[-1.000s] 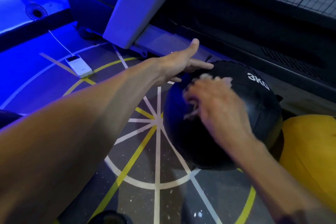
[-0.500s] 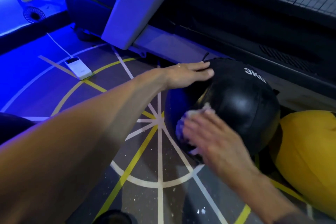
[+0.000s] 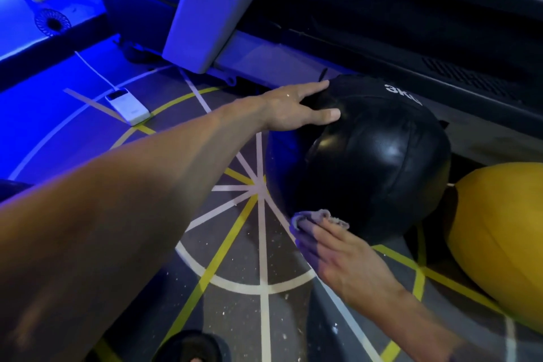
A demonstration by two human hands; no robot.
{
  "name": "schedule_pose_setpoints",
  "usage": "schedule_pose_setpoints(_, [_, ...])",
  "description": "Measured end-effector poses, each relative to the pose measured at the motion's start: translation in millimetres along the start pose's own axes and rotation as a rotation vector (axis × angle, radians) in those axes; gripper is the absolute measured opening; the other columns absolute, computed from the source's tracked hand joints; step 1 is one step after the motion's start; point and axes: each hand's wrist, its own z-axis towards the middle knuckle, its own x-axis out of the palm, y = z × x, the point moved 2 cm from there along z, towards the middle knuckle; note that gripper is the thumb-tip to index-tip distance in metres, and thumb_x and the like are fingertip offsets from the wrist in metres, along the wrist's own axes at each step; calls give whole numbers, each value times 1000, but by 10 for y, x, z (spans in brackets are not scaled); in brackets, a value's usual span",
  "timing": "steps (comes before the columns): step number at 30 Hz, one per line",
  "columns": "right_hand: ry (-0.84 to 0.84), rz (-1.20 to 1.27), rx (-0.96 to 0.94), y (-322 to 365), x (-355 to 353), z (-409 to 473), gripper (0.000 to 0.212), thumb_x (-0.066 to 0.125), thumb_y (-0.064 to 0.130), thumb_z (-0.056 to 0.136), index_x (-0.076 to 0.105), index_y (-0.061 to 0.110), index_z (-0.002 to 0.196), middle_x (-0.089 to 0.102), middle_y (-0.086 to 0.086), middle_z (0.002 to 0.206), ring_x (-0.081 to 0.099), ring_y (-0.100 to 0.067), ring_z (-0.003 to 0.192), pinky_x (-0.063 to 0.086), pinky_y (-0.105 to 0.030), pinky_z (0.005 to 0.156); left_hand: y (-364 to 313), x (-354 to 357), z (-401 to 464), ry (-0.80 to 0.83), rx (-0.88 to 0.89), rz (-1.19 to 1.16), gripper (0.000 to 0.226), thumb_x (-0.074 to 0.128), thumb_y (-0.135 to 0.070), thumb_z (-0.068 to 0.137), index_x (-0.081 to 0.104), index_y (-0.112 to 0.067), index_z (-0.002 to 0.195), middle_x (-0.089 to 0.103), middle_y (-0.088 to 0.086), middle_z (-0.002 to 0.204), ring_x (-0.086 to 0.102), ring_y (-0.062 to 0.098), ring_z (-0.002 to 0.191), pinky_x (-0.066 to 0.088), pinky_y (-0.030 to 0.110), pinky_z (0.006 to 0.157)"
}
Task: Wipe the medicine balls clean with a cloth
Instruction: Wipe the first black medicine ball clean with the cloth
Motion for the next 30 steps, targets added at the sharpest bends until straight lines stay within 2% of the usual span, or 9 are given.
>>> schedule_pose_setpoints(6, [-68, -66, 150, -198, -316, 481, 64, 64, 25, 85, 49, 12, 146, 43, -10, 157, 21, -28, 152, -7, -47, 124, -175, 36, 97, -43, 44, 2, 103, 80, -78, 58, 48, -43, 149, 41, -9, 160, 37, 13, 147, 27, 39, 124])
schedule_pose_setpoints(9, [-69, -101, 336, -387, -548, 865, 68, 66, 31, 89, 46, 14, 152, 38, -8, 162, 20, -30, 155, -6, -50, 126, -274, -12, 121, -40, 38, 1, 75, 78, -64, 79, 55, -38, 146, 47, -10, 156, 42, 9, 143, 28, 32, 123])
schedule_pose_setpoints(12, [-59, -235, 474, -278, -637, 1139, 55, 21, 19, 108, 26, 32, 161, 25, 14, 166, 10, -13, 157, -19, -49, 121, -297, -45, 124, -48, 47, 61, 65, 74, -56, 87, 56, -36, 146, 51, -10, 152, 45, 7, 140, 29, 29, 122])
schedule_pose_setpoints(15, [225, -158, 180, 152, -388, 1110, 54, 18, 12, 104, 27, -1, 155, 25, -26, 162, 11, -41, 155, -1, -56, 126, -211, -70, 120, -35, 37, 81, 67, 71, -59, 88, 51, -40, 149, 46, -10, 157, 41, 11, 144, 26, 34, 124])
schedule_pose_setpoints(17, [272, -199, 82, 235, -388, 975, 52, 30, 23, 108, 32, -1, 154, 25, -27, 163, 12, -43, 155, -2, -58, 126, -159, -81, 103, -17, 41, 63, 67, 71, -59, 88, 49, -41, 150, 43, -9, 159, 39, 12, 146, 26, 36, 124])
schedule_pose_setpoints(20, [265, -172, 21, 155, -452, 857, 46, 40, 26, 106, 46, 11, 149, 31, -17, 163, 11, -35, 157, -27, -54, 115, -109, -57, 101, -22, 40, 42, 67, 69, -59, 90, 45, -42, 151, 38, -7, 162, 35, 15, 149, 25, 40, 125])
schedule_pose_setpoints(22, [131, -51, 29, -56, -578, 751, 41, 48, 23, 101, 60, 15, 139, 42, -12, 159, 21, -31, 155, -30, -49, 115, -106, -26, 102, -33, 48, 40, 66, 66, -57, 93, 42, -41, 153, 37, -6, 163, 34, 15, 150, 23, 37, 126])
schedule_pose_setpoints(25, [-327, 87, 143, -582, -766, 391, 38, 68, 10, 83, 75, 11, 120, 67, -11, 135, 56, -32, 134, 14, -49, 124, -54, -12, 104, -52, 58, 8, 63, 63, -52, 97, 40, -39, 155, 36, -5, 164, 33, 13, 150, 22, 27, 122])
schedule_pose_setpoints(30, [-642, 236, 435, -1125, -840, -196, 28, 59, 7, 94, 73, 3, 118, 71, -11, 124, 53, -20, 127, 31, -26, 117, 112, -43, 58, -89, 72, -51, 61, 61, -49, 99, 40, -38, 156, 38, -8, 162, 35, 10, 148, 26, 26, 120])
